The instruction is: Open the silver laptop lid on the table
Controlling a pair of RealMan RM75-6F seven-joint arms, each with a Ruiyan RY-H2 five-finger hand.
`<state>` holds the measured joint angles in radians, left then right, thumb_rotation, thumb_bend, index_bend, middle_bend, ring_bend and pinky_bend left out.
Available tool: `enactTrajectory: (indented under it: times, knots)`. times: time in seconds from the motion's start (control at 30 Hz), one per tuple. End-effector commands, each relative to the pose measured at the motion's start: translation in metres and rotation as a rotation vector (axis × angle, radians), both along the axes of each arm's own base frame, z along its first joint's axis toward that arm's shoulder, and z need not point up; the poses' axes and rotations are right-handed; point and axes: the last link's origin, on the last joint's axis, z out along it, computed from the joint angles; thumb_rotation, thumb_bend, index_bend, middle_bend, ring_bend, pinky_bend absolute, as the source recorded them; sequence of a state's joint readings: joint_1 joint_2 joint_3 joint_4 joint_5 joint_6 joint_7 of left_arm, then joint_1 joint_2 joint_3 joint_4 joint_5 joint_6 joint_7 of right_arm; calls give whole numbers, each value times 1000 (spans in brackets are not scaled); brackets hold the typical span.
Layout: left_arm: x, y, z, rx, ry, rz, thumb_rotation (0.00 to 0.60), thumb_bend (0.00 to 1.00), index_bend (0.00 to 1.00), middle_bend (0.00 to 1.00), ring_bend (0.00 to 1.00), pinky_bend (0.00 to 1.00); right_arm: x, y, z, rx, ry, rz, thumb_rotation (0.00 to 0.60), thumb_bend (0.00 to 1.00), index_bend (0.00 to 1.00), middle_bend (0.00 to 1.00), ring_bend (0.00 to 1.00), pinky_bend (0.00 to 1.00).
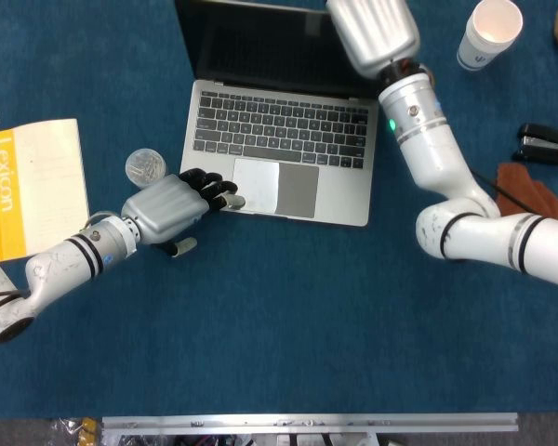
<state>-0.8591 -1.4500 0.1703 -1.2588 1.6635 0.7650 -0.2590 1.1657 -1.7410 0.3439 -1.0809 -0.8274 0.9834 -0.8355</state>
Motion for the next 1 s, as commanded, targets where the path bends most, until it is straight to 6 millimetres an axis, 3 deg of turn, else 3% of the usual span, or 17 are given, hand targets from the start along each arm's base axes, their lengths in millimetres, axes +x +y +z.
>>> enactTrajectory:
  times: [0.03, 0.33, 0.57, 0.77, 1.0]
  knots:
    - [0, 0, -1, -1, 3, -1, 600, 384, 99, 63, 13, 69, -2, -7, 1, -13, -6, -19, 600, 413, 0, 99, 55, 149]
    - [1, 0, -1, 1, 7, -3, 600, 383, 99, 63, 13, 70, -10, -20, 6, -44, -1, -60, 600, 407, 0, 98, 55, 149]
    - [2, 2, 11, 24, -5, -10, 600, 384, 99, 63, 13, 70, 2, -7, 16, 5, -118, -12, 600, 406, 0, 99, 55, 149]
    - [5, -4, 36, 67, -42, -10, 600, 384, 99, 64, 14, 70, -3, 12, 40, 24, -200, 9, 600, 405, 0, 99, 55, 149]
    - [2, -11, 79, 196, -99, 29, 600, 384, 99, 67, 14, 70, -35, 41, 71, 23, -202, -13, 600, 406, 0, 99, 55, 149]
